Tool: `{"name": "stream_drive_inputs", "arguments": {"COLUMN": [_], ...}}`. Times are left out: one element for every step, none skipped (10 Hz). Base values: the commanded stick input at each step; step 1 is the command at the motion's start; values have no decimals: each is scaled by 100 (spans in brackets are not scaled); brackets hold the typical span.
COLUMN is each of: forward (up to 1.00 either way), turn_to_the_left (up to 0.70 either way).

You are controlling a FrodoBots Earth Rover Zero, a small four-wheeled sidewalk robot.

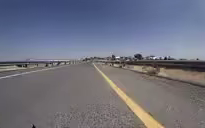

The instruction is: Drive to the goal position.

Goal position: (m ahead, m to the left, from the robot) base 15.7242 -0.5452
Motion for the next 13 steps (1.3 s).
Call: {"name": "stream_drive_inputs", "arguments": {"forward": [100, 100, 100, 100, 100, 100, 100, 100, 100, 100, 100, 100, 100], "turn_to_the_left": [0, 0, 0, 0, 0, 0, 0, 0, 0, 0, 0, 0, 0]}}
